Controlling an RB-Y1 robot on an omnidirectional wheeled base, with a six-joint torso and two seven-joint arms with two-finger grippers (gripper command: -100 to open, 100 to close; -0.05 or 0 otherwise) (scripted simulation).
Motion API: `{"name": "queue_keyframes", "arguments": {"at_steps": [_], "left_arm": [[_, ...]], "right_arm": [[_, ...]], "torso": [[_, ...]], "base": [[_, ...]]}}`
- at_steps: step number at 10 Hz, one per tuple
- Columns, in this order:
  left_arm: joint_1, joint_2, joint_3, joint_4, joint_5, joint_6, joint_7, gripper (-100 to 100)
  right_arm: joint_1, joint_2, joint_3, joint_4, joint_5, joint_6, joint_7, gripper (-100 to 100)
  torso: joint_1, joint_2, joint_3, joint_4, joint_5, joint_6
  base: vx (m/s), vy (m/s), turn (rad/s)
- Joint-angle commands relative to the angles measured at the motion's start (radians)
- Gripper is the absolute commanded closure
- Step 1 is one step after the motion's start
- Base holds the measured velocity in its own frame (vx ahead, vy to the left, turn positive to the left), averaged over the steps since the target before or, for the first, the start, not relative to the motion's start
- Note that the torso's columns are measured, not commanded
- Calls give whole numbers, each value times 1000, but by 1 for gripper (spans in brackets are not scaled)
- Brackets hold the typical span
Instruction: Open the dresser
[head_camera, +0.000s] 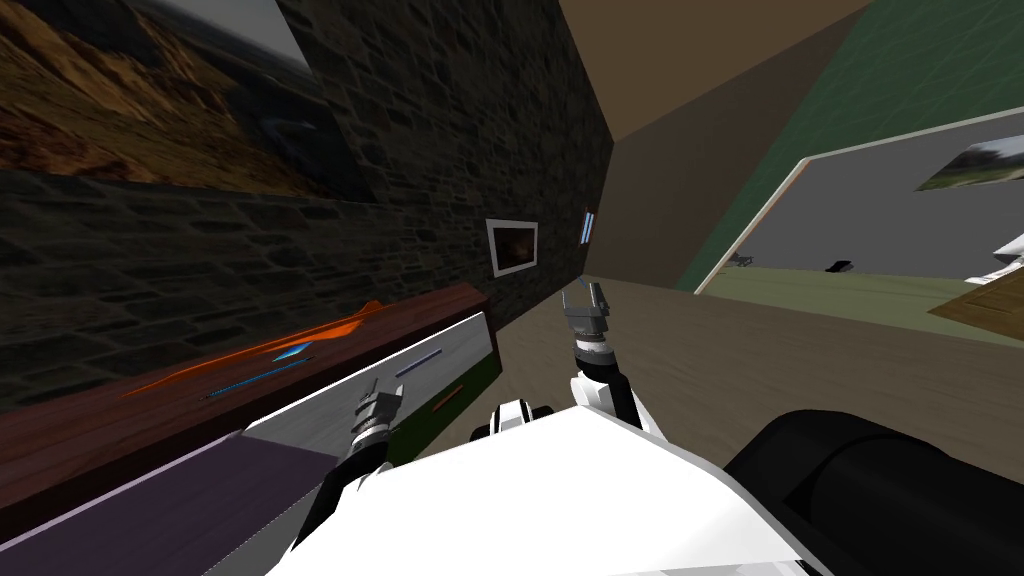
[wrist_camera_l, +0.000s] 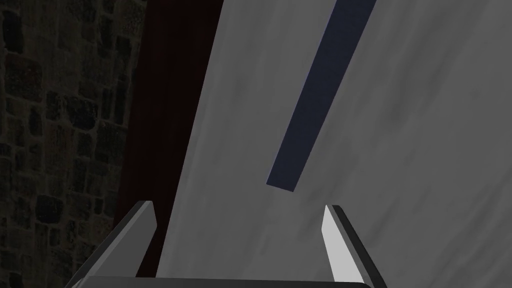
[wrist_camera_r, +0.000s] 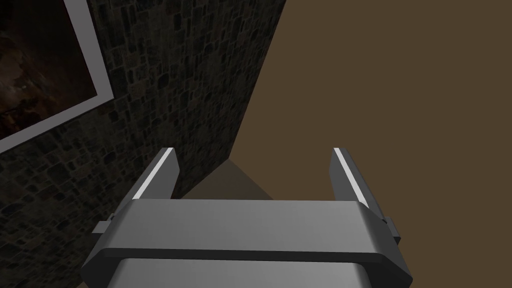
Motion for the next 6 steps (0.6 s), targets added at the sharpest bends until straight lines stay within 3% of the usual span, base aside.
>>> {"name": "queue_keyframes", "arguments": {"at_steps": [1,3,6], "left_arm": [[2,-20,11,-23,7,24,1,-100],[2,-58,13,-28,8,27,2,-100],[3,-129,14,-33,9,30,2,-100]], "right_arm": [[0,0,0,0,0,0,0,0],[0,0,0,0,0,0,0,0],[0,0,0,0,0,0,0,0]], "torso": [[-1,0,0,0,0,0],[-5,8,5,2,-1,0],[-3,8,5,2,-1,0]], "base": [[141,90,-2],[75,25,-2],[7,-5,0]]}}
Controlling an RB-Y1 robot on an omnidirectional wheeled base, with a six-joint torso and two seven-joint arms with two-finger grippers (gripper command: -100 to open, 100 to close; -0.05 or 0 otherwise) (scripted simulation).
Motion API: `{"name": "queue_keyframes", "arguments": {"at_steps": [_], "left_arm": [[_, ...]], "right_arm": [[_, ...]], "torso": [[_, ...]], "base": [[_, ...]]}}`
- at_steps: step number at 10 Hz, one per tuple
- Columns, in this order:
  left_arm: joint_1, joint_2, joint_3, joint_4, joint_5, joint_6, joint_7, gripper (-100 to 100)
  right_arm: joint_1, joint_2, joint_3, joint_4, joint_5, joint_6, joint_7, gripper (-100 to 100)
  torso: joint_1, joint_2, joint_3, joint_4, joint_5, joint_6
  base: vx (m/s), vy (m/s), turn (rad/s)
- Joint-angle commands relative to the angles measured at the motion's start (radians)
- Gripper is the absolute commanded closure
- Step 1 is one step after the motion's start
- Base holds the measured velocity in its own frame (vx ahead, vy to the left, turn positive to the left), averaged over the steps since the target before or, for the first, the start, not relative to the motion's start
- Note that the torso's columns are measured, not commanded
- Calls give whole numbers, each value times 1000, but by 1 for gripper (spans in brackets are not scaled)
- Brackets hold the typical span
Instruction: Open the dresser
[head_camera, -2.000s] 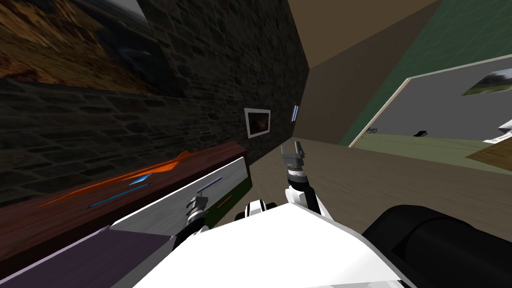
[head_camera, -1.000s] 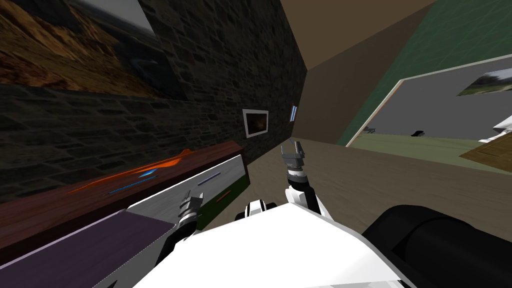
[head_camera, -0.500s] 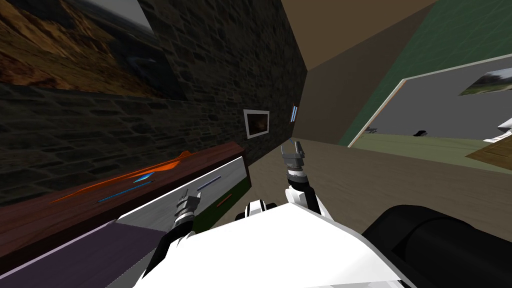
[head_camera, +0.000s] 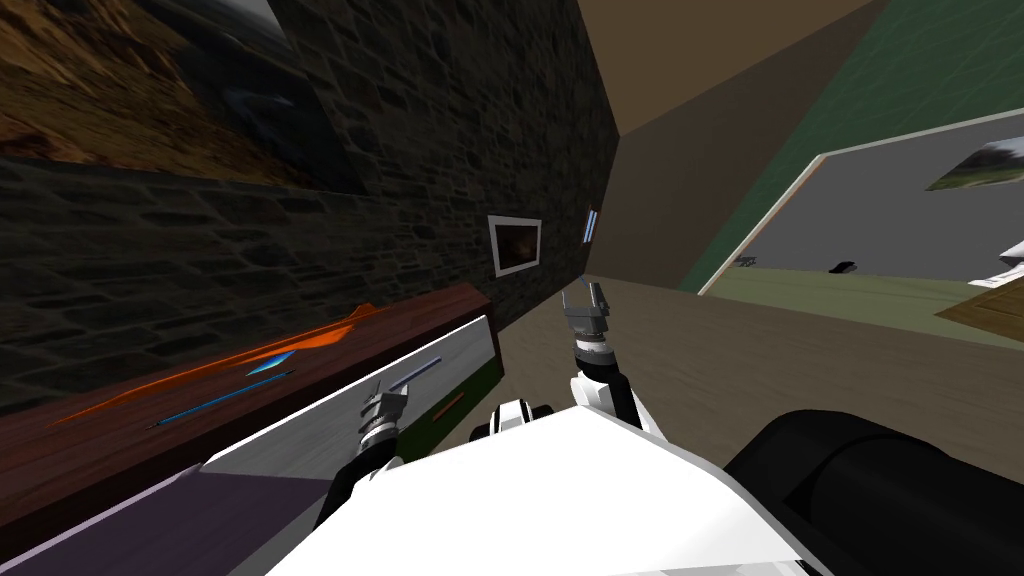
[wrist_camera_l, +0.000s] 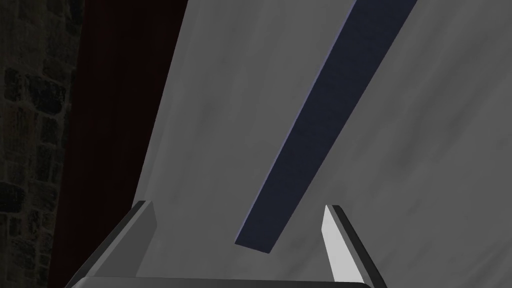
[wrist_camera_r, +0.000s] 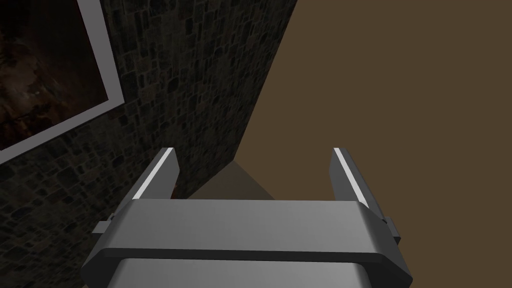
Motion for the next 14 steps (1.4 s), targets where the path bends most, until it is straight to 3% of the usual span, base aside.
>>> {"name": "queue_keyframes", "arguments": {"at_steps": [1,2,8,9,12,13,14], "left_arm": [[4,-53,2,-10,2,5,1,-100],[2,-44,1,-8,0,4,-1,-100],[-189,-55,137,123,-10,45,-54,-100],[-195,-55,137,123,-10,45,-54,-100],[-284,-59,204,189,-14,65,-81,-100],[-294,-59,204,189,-14,65,-81,-100],[-326,-61,227,211,-16,72,-90,-100]], "right_arm": [[0,0,0,0,0,0,0,0],[0,0,0,0,0,0,0,0],[0,0,0,0,0,0,0,0],[0,0,0,0,0,0,0,0],[0,0,0,0,0,0,0,0],[0,0,0,0,0,0,0,0],[0,0,0,0,0,0,0,0]], "torso": [[1,-2,-1,-1,0,0],[2,-3,-2,-1,1,0],[0,-3,-2,-1,0,0],[0,-4,-2,-1,0,0],[1,-3,-2,-1,0,0],[1,-2,-1,-1,1,0],[1,-4,-2,-1,1,0]], "base": [[0,0,0],[0,0,0],[-78,3,-102],[-58,4,-40],[-73,3,-96],[-61,4,-40],[-48,1,-55]]}}
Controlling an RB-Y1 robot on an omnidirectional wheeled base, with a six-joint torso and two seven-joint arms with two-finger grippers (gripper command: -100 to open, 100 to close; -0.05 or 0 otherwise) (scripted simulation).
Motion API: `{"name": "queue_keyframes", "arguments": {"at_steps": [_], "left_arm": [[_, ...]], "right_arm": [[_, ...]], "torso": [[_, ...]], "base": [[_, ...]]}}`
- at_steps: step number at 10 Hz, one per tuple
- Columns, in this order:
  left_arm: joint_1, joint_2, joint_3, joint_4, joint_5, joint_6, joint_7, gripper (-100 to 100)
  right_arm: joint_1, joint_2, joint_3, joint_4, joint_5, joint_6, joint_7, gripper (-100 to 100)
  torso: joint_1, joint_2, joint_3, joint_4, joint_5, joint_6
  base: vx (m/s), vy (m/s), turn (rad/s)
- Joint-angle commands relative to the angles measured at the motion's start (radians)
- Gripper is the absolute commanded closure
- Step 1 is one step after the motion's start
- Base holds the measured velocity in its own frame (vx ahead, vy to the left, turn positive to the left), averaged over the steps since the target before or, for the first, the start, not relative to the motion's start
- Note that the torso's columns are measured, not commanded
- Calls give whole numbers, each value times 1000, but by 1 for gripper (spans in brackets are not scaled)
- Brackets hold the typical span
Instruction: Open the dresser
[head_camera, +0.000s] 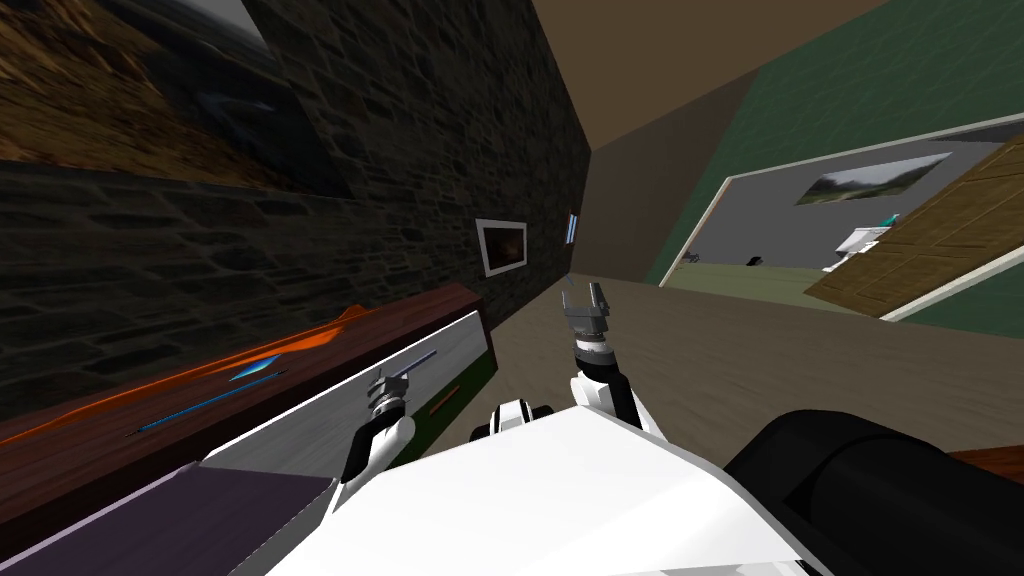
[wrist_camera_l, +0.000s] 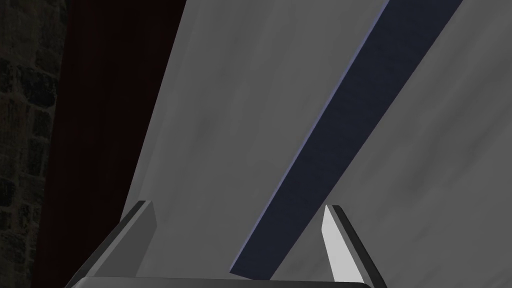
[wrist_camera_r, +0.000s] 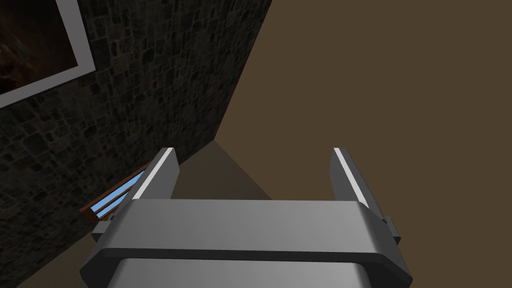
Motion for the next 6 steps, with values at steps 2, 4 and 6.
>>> {"name": "queue_keyframes", "arguments": {"at_steps": [2,4,6], "left_arm": [[23,1,-18,-21,1,-3,7,100],[88,4,-63,-65,5,-17,25,100],[151,6,-108,-109,8,-30,43,100]], "right_arm": [[0,0,0,0,0,0,0,0],[1,0,0,0,0,0,0,0],[0,0,0,0,0,0,0,0]], "torso": [[0,-3,-2,0,0,1],[-4,0,-1,5,-8,-4],[0,4,2,5,-5,-1]], "base": [[12,0,62],[118,-8,121],[99,2,100]]}}
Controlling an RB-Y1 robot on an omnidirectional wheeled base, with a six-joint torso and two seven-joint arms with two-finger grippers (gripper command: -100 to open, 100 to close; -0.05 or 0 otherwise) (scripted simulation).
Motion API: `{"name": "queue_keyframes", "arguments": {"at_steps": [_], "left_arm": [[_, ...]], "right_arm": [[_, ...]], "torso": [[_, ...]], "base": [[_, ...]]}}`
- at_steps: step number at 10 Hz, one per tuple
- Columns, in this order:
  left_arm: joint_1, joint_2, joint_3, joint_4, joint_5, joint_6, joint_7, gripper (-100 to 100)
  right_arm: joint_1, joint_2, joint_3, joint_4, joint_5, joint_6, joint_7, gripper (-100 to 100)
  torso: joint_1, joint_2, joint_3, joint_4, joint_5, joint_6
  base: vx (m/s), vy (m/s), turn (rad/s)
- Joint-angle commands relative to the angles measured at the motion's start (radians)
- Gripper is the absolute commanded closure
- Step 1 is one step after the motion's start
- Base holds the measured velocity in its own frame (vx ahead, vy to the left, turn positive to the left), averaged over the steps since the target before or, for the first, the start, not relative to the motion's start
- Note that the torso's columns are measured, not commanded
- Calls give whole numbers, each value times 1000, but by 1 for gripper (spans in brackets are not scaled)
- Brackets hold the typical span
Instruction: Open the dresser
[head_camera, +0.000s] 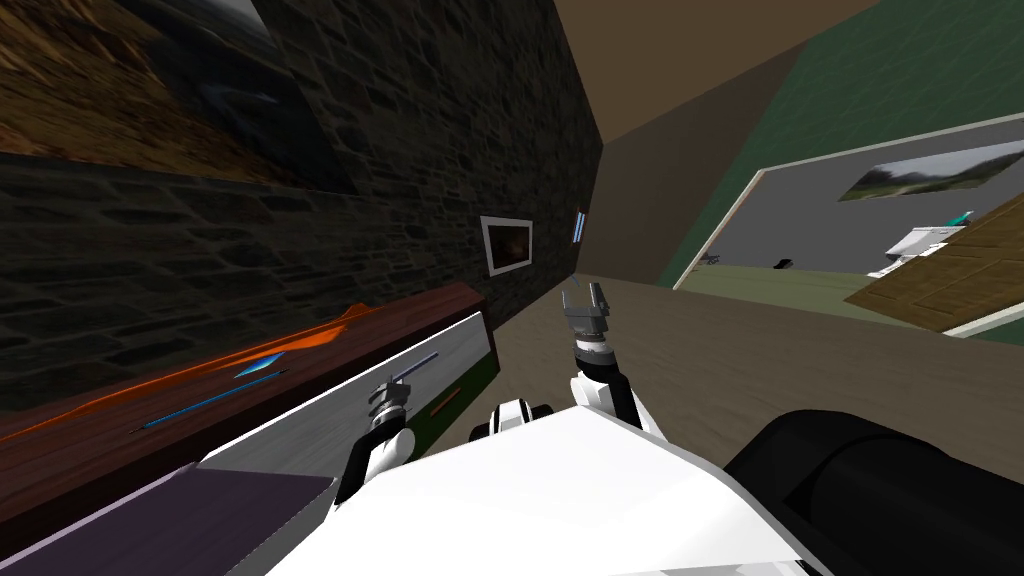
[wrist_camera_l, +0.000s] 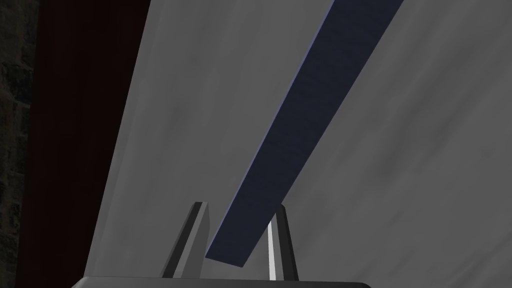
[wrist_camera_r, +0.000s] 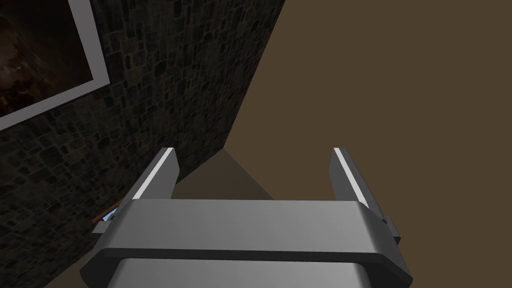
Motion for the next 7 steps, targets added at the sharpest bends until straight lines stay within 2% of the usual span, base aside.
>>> {"name": "queue_keyframes", "arguments": {"at_steps": [1,4,5,6,7], "left_arm": [[83,10,-56,-70,6,-24,27,100],[177,14,-124,-136,11,-44,53,100],[160,12,-111,-117,9,-30,45,100],[115,36,-163,-70,-41,-49,97,100],[89,36,-184,-47,-45,-49,121,100]], "right_arm": [[0,0,0,0,0,0,0,0],[0,0,0,0,0,0,0,0],[0,0,0,0,0,0,0,0],[0,0,0,0,0,0,0,0],[0,0,0,0,0,0,0,0]], "torso": [[-1,2,1,0,0,-1],[-3,3,1,-1,1,-1],[-5,3,1,0,0,-1],[-4,4,2,-1,1,1],[-5,1,1,-1,1,1]], "base": [[83,-5,111],[88,-2,111],[38,-8,31],[35,-36,362],[41,-47,460]]}}
